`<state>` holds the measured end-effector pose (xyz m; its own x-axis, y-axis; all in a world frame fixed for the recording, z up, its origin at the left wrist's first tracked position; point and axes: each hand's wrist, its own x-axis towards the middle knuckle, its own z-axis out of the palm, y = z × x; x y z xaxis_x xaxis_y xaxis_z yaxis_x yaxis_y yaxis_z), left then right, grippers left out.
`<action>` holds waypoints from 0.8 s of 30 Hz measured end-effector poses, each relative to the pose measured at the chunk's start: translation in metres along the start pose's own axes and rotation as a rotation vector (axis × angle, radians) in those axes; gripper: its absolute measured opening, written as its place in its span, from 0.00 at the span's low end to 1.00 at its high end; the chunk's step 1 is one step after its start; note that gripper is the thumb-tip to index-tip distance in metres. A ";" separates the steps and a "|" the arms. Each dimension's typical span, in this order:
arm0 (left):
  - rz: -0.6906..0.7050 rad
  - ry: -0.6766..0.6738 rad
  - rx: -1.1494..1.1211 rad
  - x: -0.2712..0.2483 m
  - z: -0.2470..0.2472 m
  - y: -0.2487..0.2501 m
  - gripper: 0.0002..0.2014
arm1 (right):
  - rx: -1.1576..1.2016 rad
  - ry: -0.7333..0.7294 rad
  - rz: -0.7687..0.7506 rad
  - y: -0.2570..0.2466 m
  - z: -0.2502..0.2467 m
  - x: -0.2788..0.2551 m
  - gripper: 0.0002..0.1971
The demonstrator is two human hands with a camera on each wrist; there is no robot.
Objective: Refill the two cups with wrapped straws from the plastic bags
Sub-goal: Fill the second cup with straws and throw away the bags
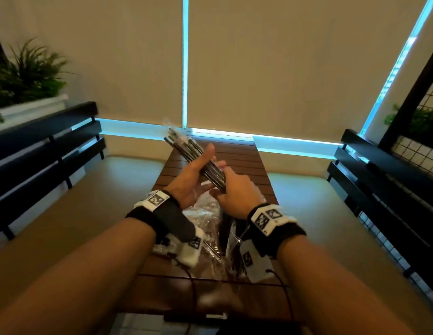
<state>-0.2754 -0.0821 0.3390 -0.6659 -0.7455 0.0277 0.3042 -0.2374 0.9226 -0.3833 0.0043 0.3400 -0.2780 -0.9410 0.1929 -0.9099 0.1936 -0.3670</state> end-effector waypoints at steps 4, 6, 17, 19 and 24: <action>0.081 0.194 -0.151 0.010 0.023 0.010 0.10 | 0.217 0.089 -0.031 -0.011 0.026 0.003 0.35; 0.161 0.276 -0.008 0.011 0.027 0.012 0.10 | 0.312 -0.022 -0.097 -0.013 0.024 0.005 0.44; 0.503 0.289 1.065 0.000 0.015 0.030 0.15 | 0.731 0.768 -0.221 -0.023 -0.119 0.026 0.23; 0.532 0.248 1.093 -0.002 0.024 0.028 0.13 | 0.594 0.666 -0.267 -0.035 -0.118 0.030 0.26; 0.551 0.198 1.004 0.005 0.040 0.021 0.16 | 0.427 0.357 -0.309 -0.041 -0.079 0.026 0.30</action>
<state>-0.2995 -0.0663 0.3735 -0.4663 -0.6998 0.5412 -0.2164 0.6834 0.6972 -0.3773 -0.0063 0.4323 -0.1745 -0.7709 0.6126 -0.7823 -0.2693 -0.5617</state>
